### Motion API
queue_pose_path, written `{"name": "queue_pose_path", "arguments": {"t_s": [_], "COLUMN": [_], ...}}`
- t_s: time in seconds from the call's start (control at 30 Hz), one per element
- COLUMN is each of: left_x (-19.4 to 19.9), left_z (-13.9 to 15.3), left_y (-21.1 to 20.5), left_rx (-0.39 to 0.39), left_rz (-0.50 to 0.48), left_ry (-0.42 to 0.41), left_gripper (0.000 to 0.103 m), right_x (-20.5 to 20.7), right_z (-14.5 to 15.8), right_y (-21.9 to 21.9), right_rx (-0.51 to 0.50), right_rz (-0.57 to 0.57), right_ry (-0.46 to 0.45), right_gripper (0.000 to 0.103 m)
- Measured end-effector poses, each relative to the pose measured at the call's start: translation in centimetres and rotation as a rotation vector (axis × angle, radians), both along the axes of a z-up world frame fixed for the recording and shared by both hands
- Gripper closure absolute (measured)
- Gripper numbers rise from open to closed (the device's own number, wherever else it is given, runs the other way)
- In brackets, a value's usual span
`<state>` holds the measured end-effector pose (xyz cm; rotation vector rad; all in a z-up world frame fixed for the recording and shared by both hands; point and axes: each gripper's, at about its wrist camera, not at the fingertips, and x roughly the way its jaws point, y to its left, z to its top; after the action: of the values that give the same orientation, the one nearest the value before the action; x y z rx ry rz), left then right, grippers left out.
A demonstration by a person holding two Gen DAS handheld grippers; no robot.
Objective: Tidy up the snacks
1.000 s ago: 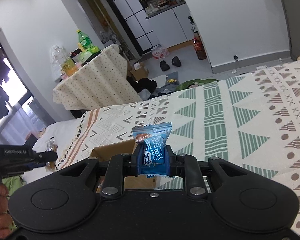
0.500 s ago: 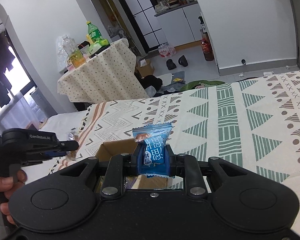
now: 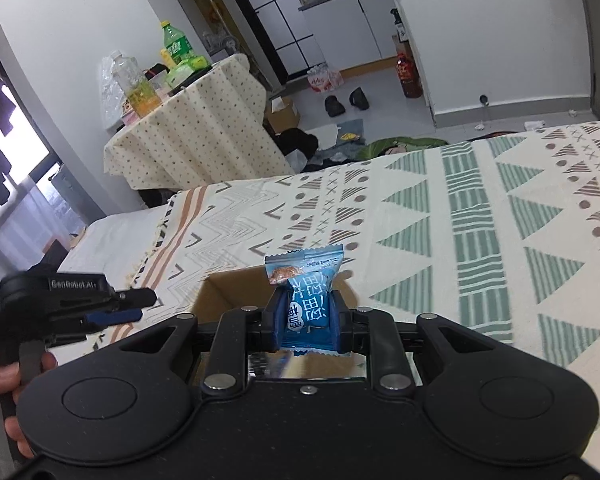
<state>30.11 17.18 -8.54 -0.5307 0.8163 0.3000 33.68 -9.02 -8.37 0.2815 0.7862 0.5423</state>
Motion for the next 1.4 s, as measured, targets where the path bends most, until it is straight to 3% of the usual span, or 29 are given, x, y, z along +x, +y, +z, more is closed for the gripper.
{"name": "queue_pose_path", "arguments": {"t_s": [0.2,0.27,0.4,0.47,0.57,0.97,1.4], "left_x": [-1.7,-1.9,-2.3,-2.6,-3.5,-7.9,-13.6], "left_z": [1.2,1.9,3.4,4.2,5.1,7.7,10.4], "left_y": [1.3,1.6,1.9,2.0,1.8,0.3,-2.6], "left_rx": [-0.006,0.005,0.017,0.024,0.043,0.068,0.103], "left_rz": [0.009,-0.006,-0.043,-0.057,-0.066,-0.139,-0.209], "left_ry": [-0.003,0.0,-0.003,-0.004,-0.008,-0.005,-0.015], "left_gripper": [0.065,0.054,0.043,0.028,0.019,0.01,0.002], "right_x": [0.3,0.3,0.1,-0.4,-1.4,-7.1,-13.6], "right_z": [1.7,2.5,3.6,4.2,4.9,6.8,9.1], "right_y": [3.1,3.9,4.4,4.6,3.9,-0.2,-3.7], "right_rx": [0.015,0.028,0.073,0.052,0.048,0.057,0.049], "right_rz": [0.015,0.015,0.005,-0.005,-0.02,-0.125,-0.179], "right_ry": [0.013,0.016,0.04,0.037,0.05,0.075,0.039], "right_gripper": [0.081,0.08,0.064,0.064,0.064,0.058,0.043]}}
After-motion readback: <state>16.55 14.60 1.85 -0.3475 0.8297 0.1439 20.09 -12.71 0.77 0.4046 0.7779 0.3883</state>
